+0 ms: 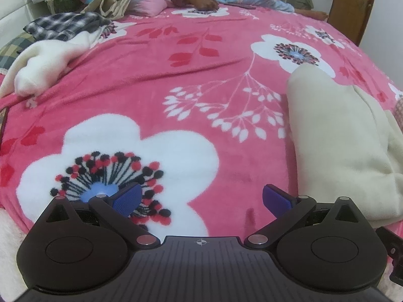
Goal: Fold clothes
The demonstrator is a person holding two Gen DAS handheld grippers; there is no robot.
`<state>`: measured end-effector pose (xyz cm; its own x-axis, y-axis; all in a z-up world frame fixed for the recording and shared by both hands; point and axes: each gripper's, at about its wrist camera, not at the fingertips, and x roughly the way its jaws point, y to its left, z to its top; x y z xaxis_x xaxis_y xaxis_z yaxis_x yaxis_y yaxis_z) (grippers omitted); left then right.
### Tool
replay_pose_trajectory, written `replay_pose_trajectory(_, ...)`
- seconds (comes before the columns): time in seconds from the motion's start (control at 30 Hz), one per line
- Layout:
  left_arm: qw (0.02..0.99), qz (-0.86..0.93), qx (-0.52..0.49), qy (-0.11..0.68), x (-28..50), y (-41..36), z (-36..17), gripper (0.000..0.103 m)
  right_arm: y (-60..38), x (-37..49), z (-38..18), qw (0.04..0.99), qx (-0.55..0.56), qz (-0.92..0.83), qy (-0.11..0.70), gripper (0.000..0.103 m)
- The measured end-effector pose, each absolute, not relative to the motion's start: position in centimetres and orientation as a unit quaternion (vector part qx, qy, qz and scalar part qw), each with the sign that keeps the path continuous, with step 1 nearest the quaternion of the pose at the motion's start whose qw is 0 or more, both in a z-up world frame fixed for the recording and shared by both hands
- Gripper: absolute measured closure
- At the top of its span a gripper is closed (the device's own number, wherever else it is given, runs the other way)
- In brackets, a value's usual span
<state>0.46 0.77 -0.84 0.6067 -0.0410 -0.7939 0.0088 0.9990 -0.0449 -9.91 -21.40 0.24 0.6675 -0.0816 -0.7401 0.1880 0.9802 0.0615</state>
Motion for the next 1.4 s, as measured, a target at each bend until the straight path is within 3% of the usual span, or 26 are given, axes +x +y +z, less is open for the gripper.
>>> replay_pose_trajectory(0.43,0.896,-0.078,-0.118,0.421,1.6,2.2,-1.5,0.000,-25.7,-11.5,0.8,0.934,0.138,-0.064,0.324,0.000)
replay_pose_trajectory(0.7,0.909,-0.124,-0.075,0.391,2.2,0.8,-1.7,0.001,-30.8,-10.7,0.3,0.932,0.214,-0.079,0.282,0.001)
replay_pose_trajectory(0.87,0.902,-0.151,-0.085,0.395,2.7,0.4,-2.6,0.001,-32.9,-9.0,-2.3,0.905,0.303,-0.038,0.296,0.016)
replay_pose_trajectory(1.13,0.906,-0.153,-0.061,0.389,3.6,-0.1,-2.7,0.002,-31.8,-8.9,-1.7,0.918,0.304,0.023,0.252,0.022)
replay_pose_trajectory(1.2,0.905,-0.150,-0.057,0.393,3.6,-0.3,-2.8,0.003,-31.8,-8.6,-2.2,0.912,0.313,0.033,0.263,0.022)
replay_pose_trajectory(1.27,0.903,-0.146,-0.055,0.401,3.8,-0.4,-3.1,0.006,-31.6,-8.4,-3.6,0.895,0.339,0.044,0.287,0.031)
replay_pose_trajectory(1.4,0.902,-0.145,-0.029,0.407,3.6,-0.9,-3.4,0.007,-30.6,-9.2,-3.7,0.895,0.345,0.058,0.278,0.032)
